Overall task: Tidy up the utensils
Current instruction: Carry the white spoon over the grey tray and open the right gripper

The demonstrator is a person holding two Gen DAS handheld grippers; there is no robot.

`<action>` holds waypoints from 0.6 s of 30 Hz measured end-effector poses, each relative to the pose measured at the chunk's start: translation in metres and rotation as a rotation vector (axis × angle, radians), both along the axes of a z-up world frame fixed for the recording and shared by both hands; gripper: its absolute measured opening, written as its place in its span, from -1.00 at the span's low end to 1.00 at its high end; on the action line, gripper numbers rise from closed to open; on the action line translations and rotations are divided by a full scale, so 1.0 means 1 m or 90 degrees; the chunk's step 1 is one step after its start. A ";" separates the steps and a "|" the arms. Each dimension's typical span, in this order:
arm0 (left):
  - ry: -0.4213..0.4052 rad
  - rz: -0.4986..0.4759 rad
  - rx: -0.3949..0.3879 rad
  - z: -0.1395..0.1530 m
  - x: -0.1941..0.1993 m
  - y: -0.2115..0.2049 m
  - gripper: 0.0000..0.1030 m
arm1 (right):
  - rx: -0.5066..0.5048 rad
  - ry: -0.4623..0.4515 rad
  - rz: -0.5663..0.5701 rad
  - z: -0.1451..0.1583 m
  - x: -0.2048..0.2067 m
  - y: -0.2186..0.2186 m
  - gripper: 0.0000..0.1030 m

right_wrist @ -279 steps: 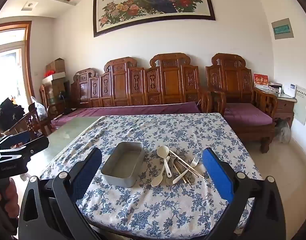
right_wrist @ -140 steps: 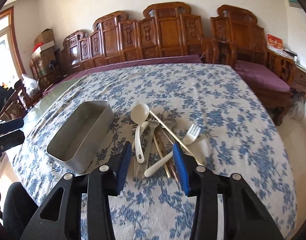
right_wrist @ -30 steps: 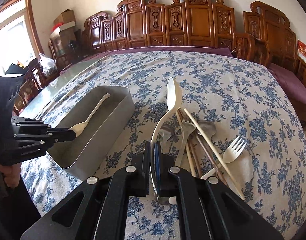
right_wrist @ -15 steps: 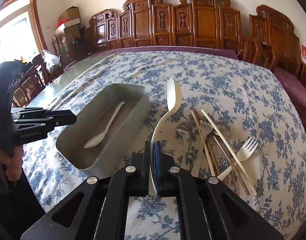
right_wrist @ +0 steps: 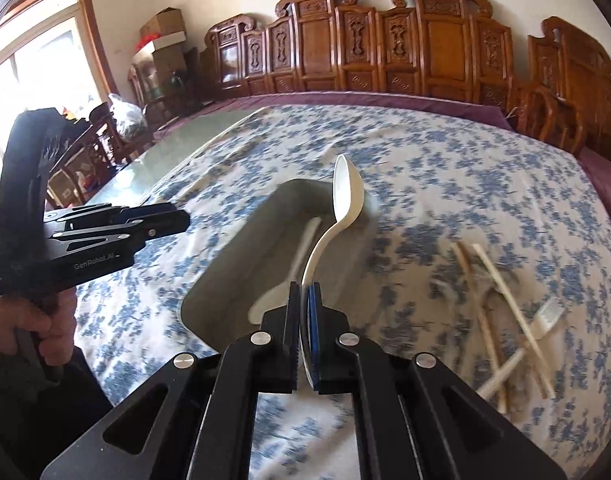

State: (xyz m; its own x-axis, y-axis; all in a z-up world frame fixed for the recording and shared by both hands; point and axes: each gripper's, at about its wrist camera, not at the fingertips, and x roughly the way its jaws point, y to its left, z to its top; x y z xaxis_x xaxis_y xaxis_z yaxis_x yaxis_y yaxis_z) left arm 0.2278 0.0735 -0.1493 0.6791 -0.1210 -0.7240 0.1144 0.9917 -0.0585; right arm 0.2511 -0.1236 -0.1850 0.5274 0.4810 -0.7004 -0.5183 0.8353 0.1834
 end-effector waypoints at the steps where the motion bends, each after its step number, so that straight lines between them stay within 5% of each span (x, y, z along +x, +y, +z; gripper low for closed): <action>1: -0.001 0.002 0.001 0.000 -0.001 0.002 -0.54 | -0.001 0.003 0.004 -0.002 0.000 0.005 -0.89; 18: 0.007 0.017 -0.006 -0.006 0.001 0.019 -0.54 | 0.008 0.096 0.000 -0.043 0.041 0.064 -0.81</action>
State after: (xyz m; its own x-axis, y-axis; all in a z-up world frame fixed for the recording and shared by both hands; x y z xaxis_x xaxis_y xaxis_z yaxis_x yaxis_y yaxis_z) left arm 0.2293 0.0928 -0.1553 0.6747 -0.1099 -0.7299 0.0868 0.9938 -0.0694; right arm 0.2922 -0.0598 -0.2284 0.4172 0.4896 -0.7657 -0.4839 0.8328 0.2688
